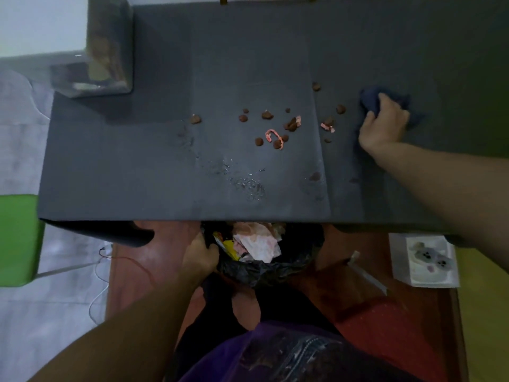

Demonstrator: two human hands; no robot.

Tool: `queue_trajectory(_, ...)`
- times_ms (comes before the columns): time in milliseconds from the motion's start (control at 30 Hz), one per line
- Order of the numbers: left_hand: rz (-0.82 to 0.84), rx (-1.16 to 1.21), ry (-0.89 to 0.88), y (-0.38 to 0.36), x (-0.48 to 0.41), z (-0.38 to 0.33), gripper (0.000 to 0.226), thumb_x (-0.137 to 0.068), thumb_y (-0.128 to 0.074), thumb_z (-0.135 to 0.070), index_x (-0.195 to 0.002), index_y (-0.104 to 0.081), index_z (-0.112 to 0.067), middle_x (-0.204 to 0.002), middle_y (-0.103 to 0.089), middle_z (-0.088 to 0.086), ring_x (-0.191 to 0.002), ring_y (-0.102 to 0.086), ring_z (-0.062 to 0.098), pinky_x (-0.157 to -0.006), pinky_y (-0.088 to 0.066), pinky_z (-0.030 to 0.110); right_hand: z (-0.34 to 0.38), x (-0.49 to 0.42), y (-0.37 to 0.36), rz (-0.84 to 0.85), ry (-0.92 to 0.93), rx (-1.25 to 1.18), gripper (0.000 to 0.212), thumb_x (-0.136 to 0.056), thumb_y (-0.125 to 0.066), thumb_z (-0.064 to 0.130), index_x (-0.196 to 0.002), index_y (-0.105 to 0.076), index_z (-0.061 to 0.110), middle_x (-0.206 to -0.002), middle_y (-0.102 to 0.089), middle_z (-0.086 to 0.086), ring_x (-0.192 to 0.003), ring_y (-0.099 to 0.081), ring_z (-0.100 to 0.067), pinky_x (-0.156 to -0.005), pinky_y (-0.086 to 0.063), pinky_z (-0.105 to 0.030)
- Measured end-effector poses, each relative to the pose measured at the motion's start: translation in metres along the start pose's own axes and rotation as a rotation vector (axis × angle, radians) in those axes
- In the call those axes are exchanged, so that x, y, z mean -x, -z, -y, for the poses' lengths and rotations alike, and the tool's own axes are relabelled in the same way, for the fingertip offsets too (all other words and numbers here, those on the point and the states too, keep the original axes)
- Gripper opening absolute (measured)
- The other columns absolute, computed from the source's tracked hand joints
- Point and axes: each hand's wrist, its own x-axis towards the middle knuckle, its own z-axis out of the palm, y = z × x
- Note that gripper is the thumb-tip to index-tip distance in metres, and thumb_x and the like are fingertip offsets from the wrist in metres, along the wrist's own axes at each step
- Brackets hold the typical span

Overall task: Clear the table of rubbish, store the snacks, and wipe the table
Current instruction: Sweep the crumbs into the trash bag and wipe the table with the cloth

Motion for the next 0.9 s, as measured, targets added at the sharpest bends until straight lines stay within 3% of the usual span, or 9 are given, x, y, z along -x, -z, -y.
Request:
queue_trajectory(100, -0.021, -0.006, 0.007, -0.002, -0.002, 0.001, 0.033, -0.091, -0.049, -0.012, -0.124, -0.054, -0.005, -0.114, -0.062, 0.021, -0.107, -0.061, 0.039, -0.090, -0.052, 0.045, 0.024, 0.005, -0.011, 0.006, 0.034, -0.008, 0.042, -0.101, -0.046, 0.011, -0.142, -0.048, 0.007, -0.140, -0.053, -0.017, -0.130, -0.042, -0.038, -0.110, -0.029, -0.036)
queue_trajectory(533, -0.036, -0.019, -0.003, -0.005, -0.010, 0.009, 0.029, -0.091, -0.050, -0.016, -0.116, -0.056, -0.003, -0.106, -0.062, 0.024, -0.099, -0.062, 0.041, -0.085, -0.055, 0.052, 0.053, 0.073, -0.037, 0.137, 0.498, -0.170, 0.038, -0.094, -0.055, 0.006, -0.132, -0.062, 0.007, -0.123, -0.065, -0.015, -0.117, -0.050, -0.030, -0.100, -0.040, -0.035)
queue_trajectory(733, -0.051, -0.048, -0.009, -0.005, -0.008, 0.006, 0.024, -0.092, -0.050, -0.015, -0.112, -0.056, -0.003, -0.106, -0.062, 0.025, -0.099, -0.062, 0.041, -0.084, -0.054, 0.050, 0.052, 0.087, -0.039, 0.165, 0.743, -0.226, 0.028, -0.091, -0.057, 0.002, -0.117, -0.069, 0.002, -0.112, -0.070, -0.015, -0.105, -0.058, -0.032, -0.093, -0.045, -0.035)
queue_trajectory(800, -0.048, -0.058, -0.013, -0.004, -0.008, 0.005, 0.025, -0.092, -0.050, -0.015, -0.112, -0.057, -0.002, -0.106, -0.063, 0.025, -0.099, -0.062, 0.041, -0.084, -0.054, 0.049, 0.053, 0.085, -0.038, 0.096, 0.679, -0.274, 0.030, -0.089, -0.053, 0.003, -0.115, -0.068, 0.001, -0.110, -0.068, -0.016, -0.103, -0.057, -0.032, -0.091, -0.043, -0.031)
queue_trajectory(900, -0.034, -0.069, -0.013, -0.003, -0.008, 0.004, 0.021, -0.092, -0.050, -0.014, -0.107, -0.057, -0.001, -0.104, -0.064, 0.024, -0.097, -0.062, 0.041, -0.081, -0.055, 0.046, 0.055, 0.071, -0.034, -0.055, 0.435, -0.364, 0.036, -0.087, -0.045, 0.009, -0.117, -0.064, 0.001, -0.113, -0.060, -0.020, -0.105, -0.055, -0.035, -0.092, -0.036, -0.025)
